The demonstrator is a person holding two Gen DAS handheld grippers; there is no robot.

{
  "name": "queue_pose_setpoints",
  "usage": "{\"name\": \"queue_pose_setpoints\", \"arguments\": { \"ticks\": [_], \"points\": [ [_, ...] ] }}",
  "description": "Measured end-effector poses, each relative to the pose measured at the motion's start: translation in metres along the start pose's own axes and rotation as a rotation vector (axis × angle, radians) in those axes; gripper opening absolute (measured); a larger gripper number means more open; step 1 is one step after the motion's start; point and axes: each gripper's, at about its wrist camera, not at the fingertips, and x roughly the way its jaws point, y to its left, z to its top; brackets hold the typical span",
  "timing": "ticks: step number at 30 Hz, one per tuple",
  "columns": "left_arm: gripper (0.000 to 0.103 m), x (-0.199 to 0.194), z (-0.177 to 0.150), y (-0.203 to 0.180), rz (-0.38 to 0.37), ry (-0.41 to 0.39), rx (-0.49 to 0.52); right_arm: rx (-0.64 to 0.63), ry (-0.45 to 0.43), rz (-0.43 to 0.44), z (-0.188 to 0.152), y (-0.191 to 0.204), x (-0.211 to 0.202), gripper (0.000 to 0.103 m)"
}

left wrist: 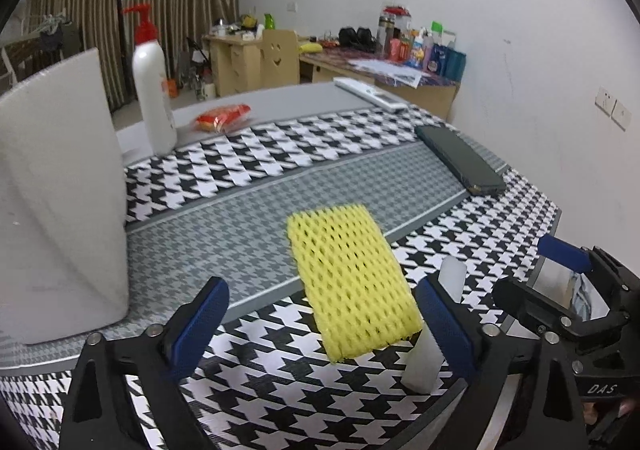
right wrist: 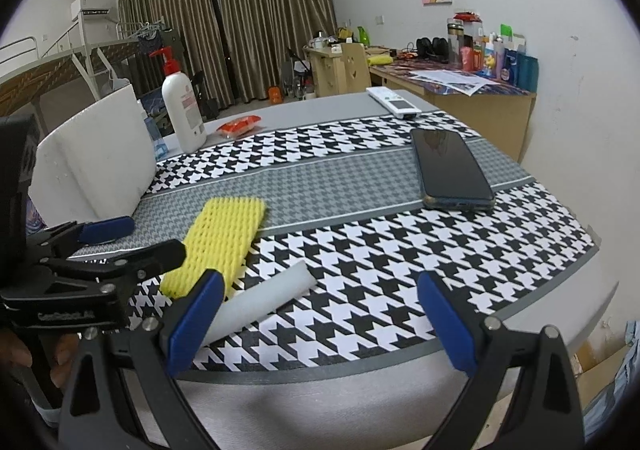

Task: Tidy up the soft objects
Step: 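Lower the left tool onto the yellow mesh sponge and close it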

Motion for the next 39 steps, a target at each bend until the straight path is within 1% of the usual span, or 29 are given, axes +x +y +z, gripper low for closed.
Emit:
{"name": "queue_pose_setpoints", "arguments": {
  "ticks": [2,11,12,14,16,21,23,24,26,27,28,30,34,39],
  "points": [
    [0.086,0.006,-0.001,-0.001,-0.006,0.023,0.001,0.001,0.005,0.001,-0.001,-0.001,0.002,0.099],
    [0.074,0.021,-0.003,-0.004,-0.025,0.081,0.008,0.006,0.024,0.007,-0.004,-0.003,0.010,0.099],
    [0.072,0.023,-0.003,-0.005,-0.028,0.089,0.006,0.006,0.025,0.008,-0.004,-0.002,0.011,0.099],
    [0.064,0.028,-0.003,-0.005,-0.040,0.112,0.001,0.005,0.026,0.011,-0.005,-0.003,0.012,0.099],
    [0.062,0.029,-0.004,-0.006,-0.046,0.111,0.006,0.007,0.028,0.011,-0.005,-0.004,0.013,0.099],
    [0.045,0.030,-0.003,-0.013,-0.083,0.115,0.022,0.015,0.029,0.017,-0.006,-0.007,0.012,0.099],
    [0.036,0.031,-0.002,-0.015,-0.101,0.117,0.022,0.014,0.030,0.019,-0.007,-0.006,0.012,0.099],
    [0.034,0.031,-0.002,-0.015,-0.102,0.115,0.020,0.014,0.031,0.020,-0.007,-0.005,0.012,0.099],
    [0.019,0.028,-0.001,-0.015,-0.092,0.098,0.023,0.012,0.031,0.026,-0.007,-0.003,0.012,0.099],
    [0.015,0.027,0.000,-0.015,-0.082,0.086,0.023,0.011,0.032,0.029,-0.006,-0.001,0.012,0.099],
    [0.014,0.025,0.000,-0.013,-0.079,0.079,0.018,0.009,0.035,0.036,-0.006,0.001,0.012,0.099],
    [0.013,0.021,0.001,-0.008,-0.087,0.069,0.005,0.002,0.039,0.045,-0.006,0.006,0.014,0.099],
    [0.013,0.011,0.003,0.001,-0.064,0.034,-0.007,-0.018,0.057,0.059,-0.006,0.017,0.020,0.099],
    [0.013,0.000,0.001,0.011,-0.050,0.012,-0.019,-0.015,0.077,0.066,-0.005,0.021,0.025,0.099]
  ]
}}
